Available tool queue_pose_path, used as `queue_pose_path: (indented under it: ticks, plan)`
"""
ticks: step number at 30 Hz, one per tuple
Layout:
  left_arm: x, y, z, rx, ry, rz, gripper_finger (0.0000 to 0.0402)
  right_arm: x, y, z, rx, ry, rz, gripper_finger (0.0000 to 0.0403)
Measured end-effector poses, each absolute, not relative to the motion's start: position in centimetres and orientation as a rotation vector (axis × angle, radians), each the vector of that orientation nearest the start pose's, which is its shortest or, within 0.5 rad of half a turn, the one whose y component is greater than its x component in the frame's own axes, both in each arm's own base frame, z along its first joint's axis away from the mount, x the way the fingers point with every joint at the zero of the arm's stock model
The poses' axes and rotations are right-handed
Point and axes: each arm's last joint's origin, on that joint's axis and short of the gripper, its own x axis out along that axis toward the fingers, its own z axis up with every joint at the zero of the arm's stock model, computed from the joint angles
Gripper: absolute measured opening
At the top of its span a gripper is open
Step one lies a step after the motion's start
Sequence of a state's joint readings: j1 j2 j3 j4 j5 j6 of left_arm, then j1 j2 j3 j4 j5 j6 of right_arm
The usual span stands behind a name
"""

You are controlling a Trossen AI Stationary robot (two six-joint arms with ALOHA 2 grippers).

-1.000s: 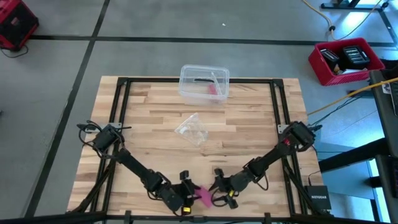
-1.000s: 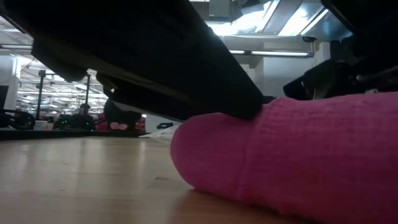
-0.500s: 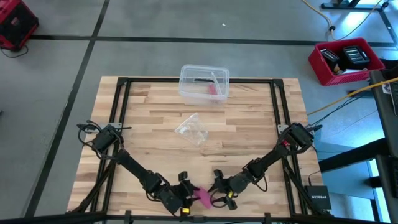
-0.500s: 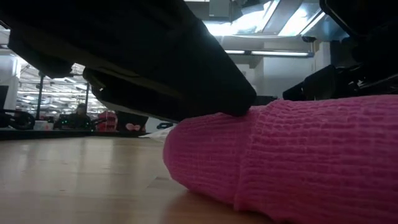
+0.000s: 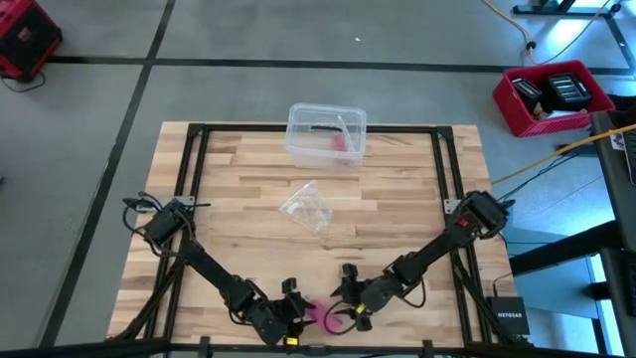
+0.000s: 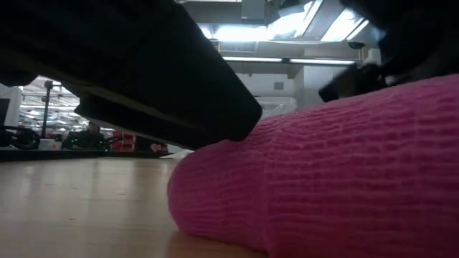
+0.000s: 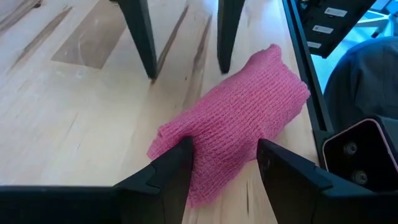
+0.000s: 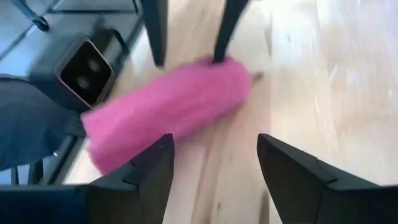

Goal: Roll bandage
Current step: Roll the pink bandage

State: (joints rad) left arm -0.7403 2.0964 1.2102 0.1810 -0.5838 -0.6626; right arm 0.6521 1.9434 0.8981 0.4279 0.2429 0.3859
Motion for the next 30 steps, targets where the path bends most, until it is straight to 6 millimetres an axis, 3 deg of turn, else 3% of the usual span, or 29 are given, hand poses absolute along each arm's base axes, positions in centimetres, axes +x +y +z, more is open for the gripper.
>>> queue_pose_path:
  ticks: [8,14,19,24,30]
  plan:
    - [32.4,-27.4,12.1,-0.225,0.571,0.043,0.0175,29.4,21.7,10.2,0.097,0.707,0.28,0.0232]
    - [32.4,-27.4,12.1,-0.229,0.57,0.045,0.0175,29.4,21.6,13.1,0.116,0.614,0.274,0.0232]
    - [32.4,-27.3,12.1,-0.229,0.568,0.049,0.0175,29.9,22.0,13.4,0.151,0.539,0.31,0.0232]
    - [32.4,-27.3,12.0,-0.229,0.567,0.051,0.0175,29.8,22.1,10.7,0.141,0.625,0.297,0.0232]
    - [32.4,-27.3,12.0,-0.228,0.566,0.052,0.0175,29.8,22.1,9.3,0.149,0.664,0.284,0.0232]
